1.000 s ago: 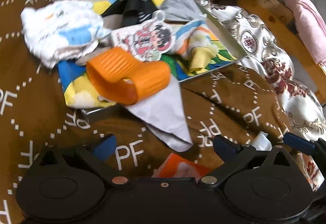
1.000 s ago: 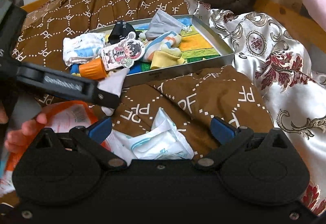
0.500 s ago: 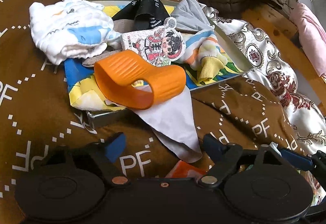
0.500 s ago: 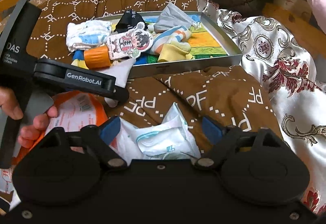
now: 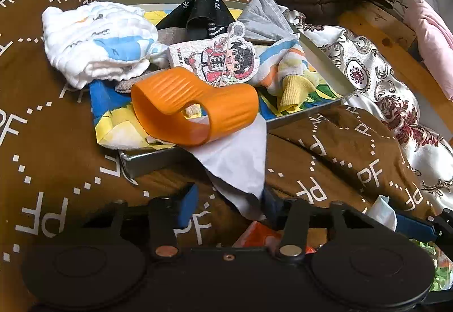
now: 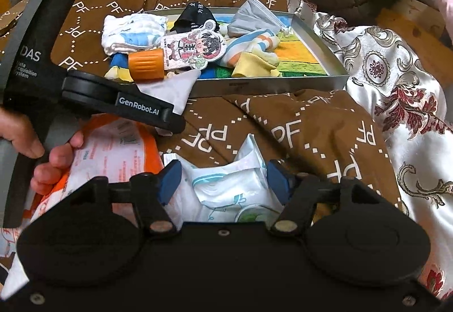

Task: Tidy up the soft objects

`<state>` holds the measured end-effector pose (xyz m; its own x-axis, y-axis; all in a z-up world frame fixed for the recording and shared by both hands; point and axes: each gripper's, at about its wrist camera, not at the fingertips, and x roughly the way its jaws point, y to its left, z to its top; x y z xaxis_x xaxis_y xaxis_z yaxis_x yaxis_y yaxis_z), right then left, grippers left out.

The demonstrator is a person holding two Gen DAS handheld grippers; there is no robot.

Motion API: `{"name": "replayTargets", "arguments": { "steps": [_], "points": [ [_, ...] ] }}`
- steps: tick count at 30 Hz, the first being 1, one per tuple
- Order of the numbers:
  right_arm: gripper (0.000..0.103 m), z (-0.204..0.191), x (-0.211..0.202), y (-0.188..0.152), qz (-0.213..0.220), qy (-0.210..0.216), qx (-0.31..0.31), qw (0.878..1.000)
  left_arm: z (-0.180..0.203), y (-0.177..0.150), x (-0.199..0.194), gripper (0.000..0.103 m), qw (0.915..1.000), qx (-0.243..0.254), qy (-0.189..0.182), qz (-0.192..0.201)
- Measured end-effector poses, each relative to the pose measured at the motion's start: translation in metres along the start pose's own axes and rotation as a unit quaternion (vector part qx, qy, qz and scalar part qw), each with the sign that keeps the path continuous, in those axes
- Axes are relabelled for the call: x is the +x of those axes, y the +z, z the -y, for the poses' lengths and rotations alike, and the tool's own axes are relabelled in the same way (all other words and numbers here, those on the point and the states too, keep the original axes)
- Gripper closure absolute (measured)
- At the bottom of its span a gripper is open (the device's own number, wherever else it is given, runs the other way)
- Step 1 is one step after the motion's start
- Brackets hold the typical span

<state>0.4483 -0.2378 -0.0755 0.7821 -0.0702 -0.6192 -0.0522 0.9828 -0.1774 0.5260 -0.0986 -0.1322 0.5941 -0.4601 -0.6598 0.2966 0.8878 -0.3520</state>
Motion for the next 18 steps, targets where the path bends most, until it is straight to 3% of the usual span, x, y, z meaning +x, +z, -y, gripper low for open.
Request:
{"name": "replayTargets", "arguments": {
  "steps": [10, 18],
  "points": [
    [0.055, -0.003, -0.003, -0.001, 0.008, -0.003, -0.024, 1.000, 0.011, -0.005, -0.006, 0.097, 0.9995, 0.013, -0.011, 0.026],
    [0.081, -0.005, -0.006, -0.004, 0.021, -0.003, -0.051, 0.998, 0.025, -0.004, -0.015, 0.102, 0.9979, 0.053, 0.003, 0.038]
  ]
}}
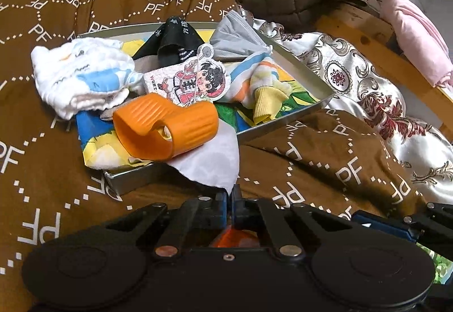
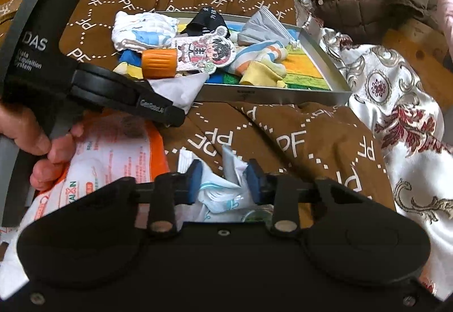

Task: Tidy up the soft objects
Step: 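Carry the white tissue packet and white cloth over the cartoon tray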

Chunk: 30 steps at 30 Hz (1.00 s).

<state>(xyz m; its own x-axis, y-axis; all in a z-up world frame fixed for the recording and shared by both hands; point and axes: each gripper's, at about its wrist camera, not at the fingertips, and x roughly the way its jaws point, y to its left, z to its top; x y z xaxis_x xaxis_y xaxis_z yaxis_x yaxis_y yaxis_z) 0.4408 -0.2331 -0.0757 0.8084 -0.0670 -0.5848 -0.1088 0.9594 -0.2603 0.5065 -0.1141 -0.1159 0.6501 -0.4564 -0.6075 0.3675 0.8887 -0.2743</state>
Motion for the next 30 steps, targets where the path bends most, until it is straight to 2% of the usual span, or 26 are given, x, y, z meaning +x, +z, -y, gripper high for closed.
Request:
{"name": "replayTargets", "arguments": {
  "steps": [4, 6, 15, 20, 25, 30],
  "points": [
    [0.092, -0.003, -0.004, 0.001, 0.009, -0.006, -0.010, 1.000, 0.007, 0.006, -0.010, 0.103, 0.9999, 0.007, -0.009, 0.007],
    [0.094, 0.000, -0.006, 0.001, 0.015, -0.010, -0.003, 1.000, 0.014, 0.011, -0.018, 0.103, 0.9997, 0.019, -0.012, 0.014],
    [0.095, 0.017, -0.028, 0.008, 0.058, -0.027, 0.031, 0.997, 0.023, 0.039, -0.049, 0.103, 0.9972, 0.059, 0.007, 0.044],
    [0.095, 0.028, -0.040, 0.011, 0.090, -0.038, 0.054, 0.994, -0.003, 0.053, -0.051, 0.103, 0.9969, 0.054, 0.008, 0.057],
    [0.095, 0.031, -0.044, 0.011, 0.096, -0.041, 0.064, 0.992, -0.035, 0.062, -0.047, 0.103, 0.9971, 0.026, 0.005, 0.072],
    [0.095, 0.025, -0.042, 0.020, 0.101, -0.044, 0.053, 0.992, -0.061, 0.067, -0.041, 0.103, 0.9956, 0.006, 0.023, 0.090]
  ]
}}
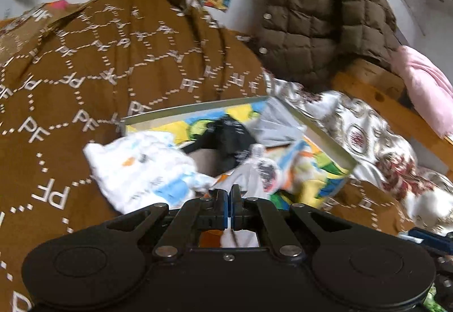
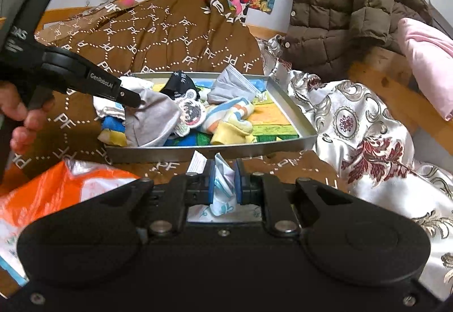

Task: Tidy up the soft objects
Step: 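Carry the white tissue packet and white cloth over the cartoon tray, then lower both items into the tray and open both tools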

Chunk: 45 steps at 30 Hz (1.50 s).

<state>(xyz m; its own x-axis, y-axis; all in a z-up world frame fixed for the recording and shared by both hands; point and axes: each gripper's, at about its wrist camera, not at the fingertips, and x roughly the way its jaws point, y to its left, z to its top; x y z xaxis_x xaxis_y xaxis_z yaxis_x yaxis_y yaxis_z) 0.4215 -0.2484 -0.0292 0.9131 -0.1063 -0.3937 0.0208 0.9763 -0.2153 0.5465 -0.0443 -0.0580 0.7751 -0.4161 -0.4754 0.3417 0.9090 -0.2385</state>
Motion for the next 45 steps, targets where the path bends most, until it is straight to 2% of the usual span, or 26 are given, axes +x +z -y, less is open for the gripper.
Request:
{"name": "replayTargets", "arguments": {
  "steps": [5, 9, 13, 18, 22, 30, 35, 36, 40, 44, 45],
  "points": [
    [0.095, -0.011, 0.018, 0.024, -0.009, 0.020, -0.011, 1.000, -0.031, -0.006, 0.016, 0.103, 0.9986, -0.050, 0.006, -0.016],
    [0.095, -0.030, 0.055, 0.061, -0.021, 0.047, -0.007, 0.999, -0.047, -0.008, 0.022, 0.103, 0.9968, -0.078, 0.010, -0.014],
    [0.095, -0.052, 0.097, 0.096, -0.028, 0.055, -0.022, 0.998, -0.059, -0.013, 0.027, 0.103, 0.9943, -0.106, 0.002, -0.013],
    [0.095, -0.068, 0.152, 0.127, -0.058, 0.072, 0.012, 0.996, -0.058, -0.014, 0.029, 0.102, 0.9941, -0.108, -0.002, -0.008],
    [0.095, -0.088, 0.192, 0.138, -0.076, 0.073, 0.009, 0.994, -0.061, -0.016, 0.031, 0.102, 0.9931, -0.117, -0.005, -0.010],
    [0.094, -0.136, 0.231, 0.135, -0.092, 0.056, -0.072, 0.992, -0.060, -0.017, 0.033, 0.100, 0.9930, -0.117, -0.003, -0.013],
    [0.094, -0.139, 0.237, 0.127, -0.097, 0.056, -0.079, 0.991, -0.062, -0.014, 0.032, 0.086, 0.9918, -0.127, -0.013, -0.010],
    [0.091, -0.136, 0.236, 0.128, -0.097, 0.059, -0.076, 0.991, -0.062, -0.013, 0.031, 0.084, 0.9916, -0.129, -0.014, -0.010],
    [0.087, -0.125, 0.226, 0.134, -0.092, 0.063, -0.065, 0.992, -0.056, -0.010, 0.028, 0.066, 0.9919, -0.125, -0.017, -0.008],
    [0.070, -0.118, 0.217, 0.137, -0.088, 0.066, -0.066, 0.992, -0.048, -0.007, 0.025, 0.053, 0.9928, -0.119, -0.008, -0.011],
    [0.059, -0.116, 0.213, 0.138, -0.086, 0.064, -0.068, 0.992, -0.046, -0.007, 0.024, 0.052, 0.9933, -0.115, -0.004, -0.010]
  ]
}}
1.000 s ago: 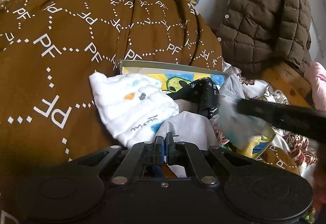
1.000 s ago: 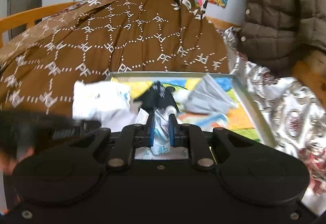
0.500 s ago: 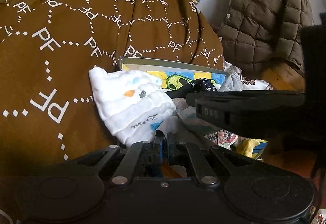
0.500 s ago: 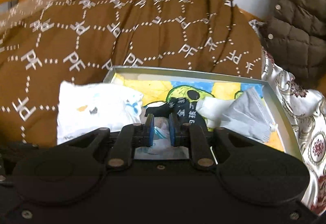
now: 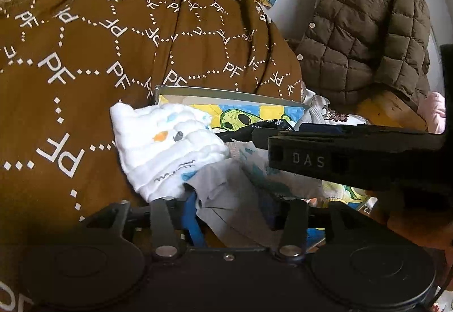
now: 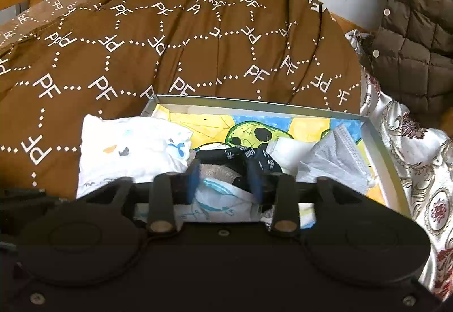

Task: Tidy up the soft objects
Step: 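Lower both items into the tray and open both tools, then withdraw both tools from the tray back over the pile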

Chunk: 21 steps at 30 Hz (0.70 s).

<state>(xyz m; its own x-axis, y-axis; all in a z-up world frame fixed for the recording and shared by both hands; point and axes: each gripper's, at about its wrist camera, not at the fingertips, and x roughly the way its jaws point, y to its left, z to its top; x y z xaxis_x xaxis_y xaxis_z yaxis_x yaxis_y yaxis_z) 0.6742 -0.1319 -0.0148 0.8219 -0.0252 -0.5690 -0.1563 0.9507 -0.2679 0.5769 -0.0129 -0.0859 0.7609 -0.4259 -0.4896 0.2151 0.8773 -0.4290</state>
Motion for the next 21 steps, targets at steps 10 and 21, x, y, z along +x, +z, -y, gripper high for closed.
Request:
{"name": "replayTargets", "arguments": {
  "steps": [10, 21],
  "points": [
    [0.038, 0.016, -0.044, 0.001, 0.036, -0.008, 0.019, 0.999, 0.012, 0.007, -0.018, 0.033, 0.9992, 0.009, 0.033, 0.021],
    [0.009, 0.062, -0.151, -0.004, 0.104, -0.025, 0.085, 0.991, 0.053, 0.028, -0.093, 0.020, 0.9955, 0.029, 0.053, 0.073]
  ]
}}
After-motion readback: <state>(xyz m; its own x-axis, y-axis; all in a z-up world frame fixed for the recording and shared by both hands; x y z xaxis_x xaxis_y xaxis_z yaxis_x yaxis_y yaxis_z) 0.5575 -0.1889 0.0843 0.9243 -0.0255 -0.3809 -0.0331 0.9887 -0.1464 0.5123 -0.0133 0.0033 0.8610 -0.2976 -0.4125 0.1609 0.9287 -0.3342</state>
